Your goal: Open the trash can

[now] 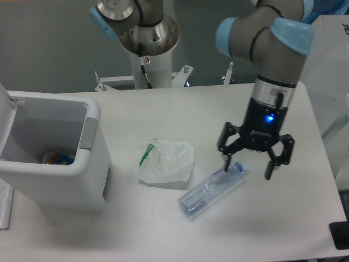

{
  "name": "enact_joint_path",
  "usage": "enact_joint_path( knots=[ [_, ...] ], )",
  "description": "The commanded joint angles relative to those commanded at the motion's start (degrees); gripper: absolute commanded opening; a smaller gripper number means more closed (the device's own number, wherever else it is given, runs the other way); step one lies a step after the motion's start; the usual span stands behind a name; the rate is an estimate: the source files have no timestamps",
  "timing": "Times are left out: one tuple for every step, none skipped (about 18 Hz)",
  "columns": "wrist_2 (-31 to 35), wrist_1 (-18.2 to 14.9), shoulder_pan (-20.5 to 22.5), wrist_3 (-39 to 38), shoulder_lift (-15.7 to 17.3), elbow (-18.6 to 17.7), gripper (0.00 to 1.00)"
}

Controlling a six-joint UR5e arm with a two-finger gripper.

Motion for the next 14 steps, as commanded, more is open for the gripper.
enact_joint_path(
  knots=[
    [2.8, -0.1, -0.1, 3.0, -0.4, 0.0, 1.0],
    [4.5, -0.4, -0.1, 5.8, -0.4, 0.1, 1.0],
    [5.1, -0.4, 0.0, 7.8, -0.5, 0.0, 1.0],
    [5.1, -0.6, 0.0, 9.1, -0.8, 0.0, 1.0],
    [5.3, -1.1, 0.0, 9.7, -1.1, 0.0, 1.0],
    [6.2, -1.5, 0.0, 10.8, -1.2, -0.2, 1.0],
    [7.6, -1.7, -0.2, 12.8, -1.1, -0.5, 1.0],
    [9.8, -1.7, -0.3, 15.5, -0.7, -1.3, 1.0],
    [11.6, -1.4, -0.8, 18.1, -0.5, -2.8, 1.0],
    [12.9, -1.4, -1.1, 20.0, -0.4, -3.4, 1.0],
    [13.7, -1.4, -1.1, 20.9, -0.2, -3.8, 1.0],
    [14.4, -1.4, -1.1, 21.5, 0.1, -4.1, 1.0],
    [14.7, -1.4, -1.1, 22.2, 0.3, -4.7, 1.0],
    [15.0, -1.4, -1.1, 22.7, 0.4, -5.3, 1.0]
  ],
)
